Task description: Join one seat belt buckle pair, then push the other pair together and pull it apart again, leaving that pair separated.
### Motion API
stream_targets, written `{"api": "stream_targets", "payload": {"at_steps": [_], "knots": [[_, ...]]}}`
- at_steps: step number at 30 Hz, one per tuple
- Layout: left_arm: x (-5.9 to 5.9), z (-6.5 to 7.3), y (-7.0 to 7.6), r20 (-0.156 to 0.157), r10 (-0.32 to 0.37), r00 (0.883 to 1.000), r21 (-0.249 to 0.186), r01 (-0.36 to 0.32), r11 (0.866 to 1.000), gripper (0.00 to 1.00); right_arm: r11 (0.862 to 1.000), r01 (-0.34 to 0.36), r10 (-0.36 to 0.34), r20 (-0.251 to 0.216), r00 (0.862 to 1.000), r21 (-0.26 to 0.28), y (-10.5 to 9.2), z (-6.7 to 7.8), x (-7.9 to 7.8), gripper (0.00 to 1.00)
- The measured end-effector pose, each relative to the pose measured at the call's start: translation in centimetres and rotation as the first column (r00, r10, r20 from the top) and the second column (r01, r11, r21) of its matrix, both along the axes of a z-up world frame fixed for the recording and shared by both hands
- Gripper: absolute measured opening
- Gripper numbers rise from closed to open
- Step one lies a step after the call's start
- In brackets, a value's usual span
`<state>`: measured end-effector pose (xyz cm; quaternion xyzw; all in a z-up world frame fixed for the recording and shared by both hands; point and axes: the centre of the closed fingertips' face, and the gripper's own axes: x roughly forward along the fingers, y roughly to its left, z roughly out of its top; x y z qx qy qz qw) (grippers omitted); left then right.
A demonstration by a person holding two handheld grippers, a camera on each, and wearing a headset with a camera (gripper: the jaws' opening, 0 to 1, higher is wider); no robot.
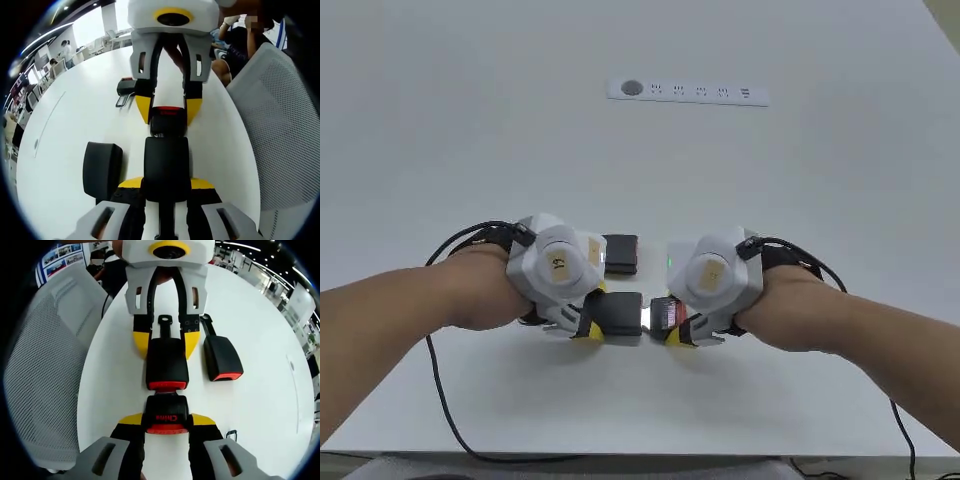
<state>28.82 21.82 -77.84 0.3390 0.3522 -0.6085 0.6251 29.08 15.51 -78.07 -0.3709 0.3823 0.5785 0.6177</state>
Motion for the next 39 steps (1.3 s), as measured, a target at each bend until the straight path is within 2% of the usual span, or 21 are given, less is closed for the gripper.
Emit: {"api": "stream_targets", "payload": {"at_steps": [6, 10, 11, 12, 16, 19, 22, 25, 26, 28, 31, 33, 36, 39], "knots": [[0.0, -0.1, 0.1, 0.002, 0.003, 1.0, 0.006, -0.003, 1.0, 0.31, 1.0, -0.003, 0.003, -0.003, 1.0, 0.007, 0.0, 0.0, -0.3, 0.29], [0.1, 0.0, 0.1, -0.01, 0.017, 1.0, 0.001, -0.017, 1.0, 0.32, 1.0, 0.006, -0.006, -0.009, 1.0, 0.011, 0.0, -0.1, -0.2, 0.3], [0.0, 0.0, 0.2, -0.025, 0.048, 0.999, 0.001, -0.048, 0.999, 0.32, 1.0, 0.006, -0.005, -0.009, 1.0, 0.014, 0.1, -0.1, -0.2, 0.3], [0.1, 0.0, 0.1, -0.019, 0.039, 0.999, 0.003, -0.039, 0.999, 0.32, 1.0, 0.007, -0.006, -0.008, 1.0, 0.018, 0.1, 0.0, -0.3, 0.31], [-0.2, 0.0, 0.1, -0.015, 0.03, 0.999, 0.03, -0.03, 0.999, 0.33, 0.999, 0.019, -0.018, -0.012, 1.0, 0.036, 0.1, 0.0, -0.4, 0.32], [0.0, 0.0, 0.2, -0.016, 0.031, 0.999, 0.041, -0.031, 0.999, 0.34, 0.999, 0.011, -0.011, -0.007, 1.0, 0.038, 0.1, 0.1, -0.5, 0.32], [-0.2, 0.2, 0.7, -0.008, 0.04, 0.999, 0.062, -0.039, 0.997, 0.34, 0.998, 0.012, -0.011, -0.007, 1.0, 0.057, 0.2, 0.8, -0.8, 0.34], [0.2, 1.3, 0.6, -0.006, 0.08, 0.997, 0.016, -0.08, 0.997, 0.35, 0.997, 0.029, -0.029, -0.001, 1.0, 0.077, 0.4, 1.7, -0.7, 0.37], [0.2, 1.8, 0.5, -0.01, 0.089, 0.996, 0.001, -0.089, 0.996, 0.35, 0.997, 0.025, -0.025, -0.002, 1.0, 0.077, 0.4, 1.4, -0.8, 0.36], [0.2, 3.2, 0.2, -0.012, 0.097, 0.995, -0.023, -0.097, 0.995, 0.36, 0.996, 0.021, -0.021, -0.007, 1.0, 0.082, 0.4, 1.9, -0.9, 0.37], [1.3, 3.8, 0.4, 0.007, 0.13, 0.992, -0.058, -0.129, 0.99, 0.38, 0.995, 0.024, -0.023, -0.02, 1.0, 0.1, 0.3, 2.6, -0.8, 0.35], [2.1, 4.7, 0.3, 0.014, 0.14, 0.99, -0.088, -0.138, 0.986, 0.38, 0.995, 0.02, -0.019, -0.004, 1.0, 0.099, 0.2, 3.6, -0.7, 0.34], [2.7, 5.7, 0.3, 0.029, 0.145, 0.989, -0.094, -0.142, 0.985, 0.38, 0.995, 0.03, -0.031, 0.01, 0.999, 0.098, -0.3, 4.1, 0.0, 0.34], [4.1, 5.8, 0.4, 0.047, 0.149, 0.988, -0.097, -0.144, 0.985, 0.38, 0.994, 0.058, -0.061, 0.028, 0.998, 0.093, -1.2, 4.5, 1.2, 0.35]]}}
